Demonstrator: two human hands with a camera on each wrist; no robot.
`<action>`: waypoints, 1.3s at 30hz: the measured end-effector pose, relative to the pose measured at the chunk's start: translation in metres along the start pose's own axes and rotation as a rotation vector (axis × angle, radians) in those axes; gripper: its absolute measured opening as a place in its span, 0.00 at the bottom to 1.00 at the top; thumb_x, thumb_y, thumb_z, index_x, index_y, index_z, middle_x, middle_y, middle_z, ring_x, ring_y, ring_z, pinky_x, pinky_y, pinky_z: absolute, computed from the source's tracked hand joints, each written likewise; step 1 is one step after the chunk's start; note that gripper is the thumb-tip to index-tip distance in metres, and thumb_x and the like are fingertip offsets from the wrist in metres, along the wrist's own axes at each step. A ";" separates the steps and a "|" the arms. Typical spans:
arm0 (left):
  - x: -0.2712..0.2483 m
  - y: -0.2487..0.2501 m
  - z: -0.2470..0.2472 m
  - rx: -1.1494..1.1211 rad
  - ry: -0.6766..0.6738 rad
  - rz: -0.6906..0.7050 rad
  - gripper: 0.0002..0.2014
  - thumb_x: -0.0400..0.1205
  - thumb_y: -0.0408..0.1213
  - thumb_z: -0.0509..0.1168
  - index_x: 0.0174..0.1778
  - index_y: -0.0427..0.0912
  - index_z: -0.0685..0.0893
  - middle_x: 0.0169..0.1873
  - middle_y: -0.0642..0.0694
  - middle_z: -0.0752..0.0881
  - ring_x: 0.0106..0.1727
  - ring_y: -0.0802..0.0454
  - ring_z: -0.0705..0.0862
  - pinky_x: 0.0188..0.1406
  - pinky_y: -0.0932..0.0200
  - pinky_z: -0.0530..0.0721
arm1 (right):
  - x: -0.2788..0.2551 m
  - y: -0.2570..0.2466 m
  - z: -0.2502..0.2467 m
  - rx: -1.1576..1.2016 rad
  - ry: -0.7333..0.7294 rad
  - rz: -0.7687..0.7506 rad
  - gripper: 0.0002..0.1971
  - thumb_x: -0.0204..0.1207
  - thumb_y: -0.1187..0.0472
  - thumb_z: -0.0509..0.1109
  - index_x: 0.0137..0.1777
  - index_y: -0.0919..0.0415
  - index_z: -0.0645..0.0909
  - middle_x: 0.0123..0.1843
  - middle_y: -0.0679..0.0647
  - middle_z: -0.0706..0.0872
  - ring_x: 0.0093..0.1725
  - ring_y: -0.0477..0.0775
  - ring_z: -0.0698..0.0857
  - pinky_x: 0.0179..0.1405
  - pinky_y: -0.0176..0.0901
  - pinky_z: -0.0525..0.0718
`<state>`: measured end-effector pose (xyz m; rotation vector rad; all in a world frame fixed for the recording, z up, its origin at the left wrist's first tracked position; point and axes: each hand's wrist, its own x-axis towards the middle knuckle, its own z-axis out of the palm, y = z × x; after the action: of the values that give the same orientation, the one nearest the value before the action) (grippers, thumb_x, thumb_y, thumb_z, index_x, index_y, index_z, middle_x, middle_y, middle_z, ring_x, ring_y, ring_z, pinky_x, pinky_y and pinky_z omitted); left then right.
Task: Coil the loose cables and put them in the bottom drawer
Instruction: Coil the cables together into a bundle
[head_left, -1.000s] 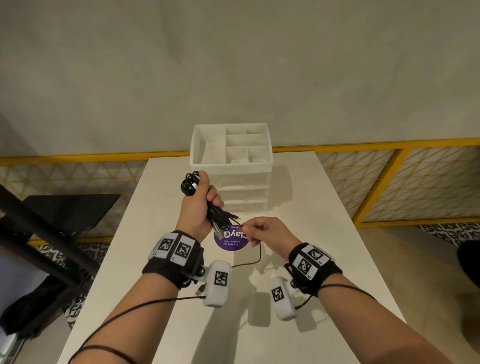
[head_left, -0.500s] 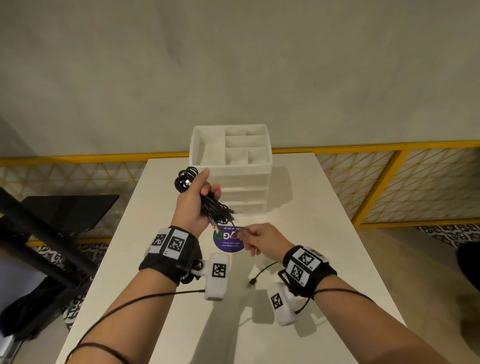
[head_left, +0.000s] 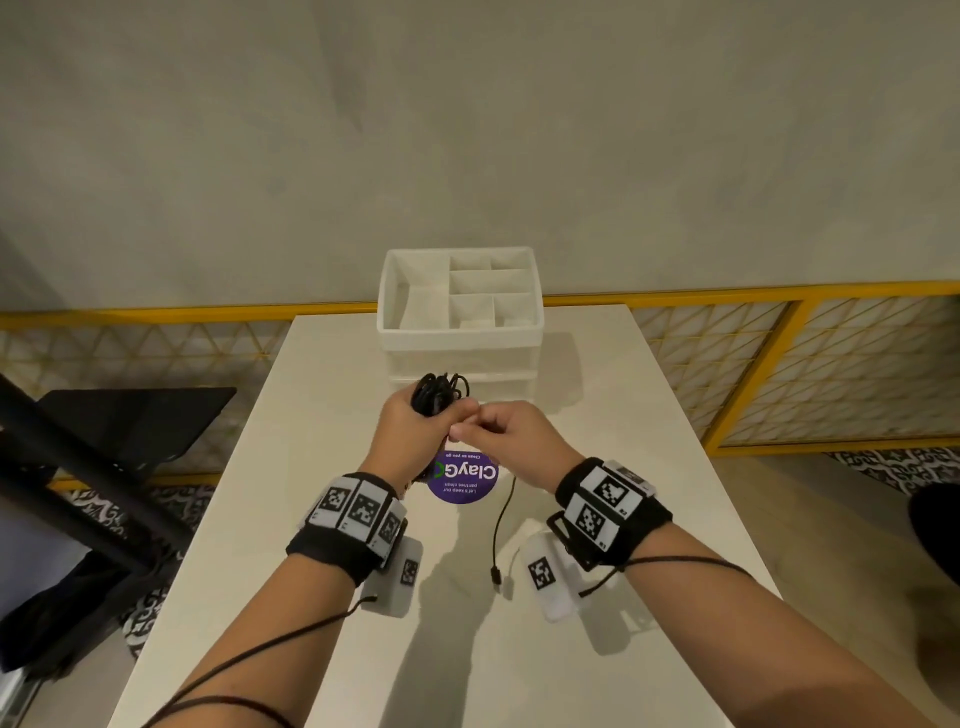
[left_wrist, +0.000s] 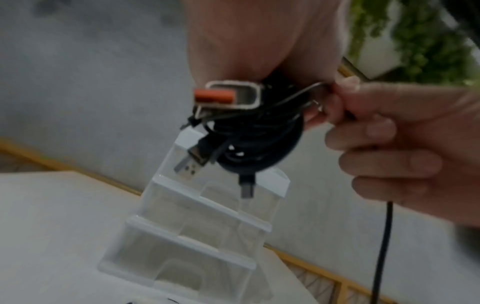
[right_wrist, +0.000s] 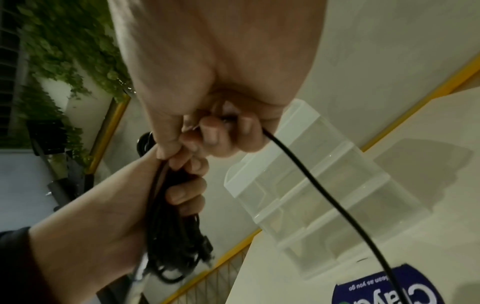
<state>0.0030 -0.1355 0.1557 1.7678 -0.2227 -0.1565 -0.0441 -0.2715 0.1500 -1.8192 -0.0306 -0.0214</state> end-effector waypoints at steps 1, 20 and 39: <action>0.000 -0.001 -0.001 -0.013 -0.024 -0.022 0.09 0.77 0.37 0.71 0.34 0.37 0.83 0.16 0.52 0.80 0.16 0.58 0.75 0.19 0.66 0.74 | 0.002 -0.001 -0.002 0.021 0.039 -0.009 0.05 0.72 0.61 0.74 0.37 0.59 0.85 0.26 0.43 0.84 0.26 0.35 0.79 0.31 0.26 0.75; 0.004 -0.009 0.008 -0.402 -0.079 -0.149 0.12 0.77 0.44 0.72 0.31 0.44 0.80 0.17 0.50 0.71 0.21 0.53 0.69 0.27 0.61 0.71 | 0.002 0.002 -0.015 0.245 0.172 0.062 0.03 0.78 0.63 0.67 0.44 0.62 0.78 0.34 0.57 0.88 0.18 0.51 0.75 0.18 0.34 0.71; 0.018 0.015 0.002 -0.780 0.144 -0.092 0.13 0.84 0.46 0.61 0.43 0.41 0.83 0.41 0.47 0.89 0.49 0.52 0.87 0.57 0.55 0.82 | -0.007 0.053 -0.014 0.153 0.111 0.245 0.09 0.80 0.64 0.65 0.55 0.65 0.84 0.32 0.53 0.81 0.23 0.45 0.77 0.21 0.34 0.74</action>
<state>0.0195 -0.1445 0.1700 1.0060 0.0308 -0.1538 -0.0495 -0.2982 0.1015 -1.6559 0.2626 0.0519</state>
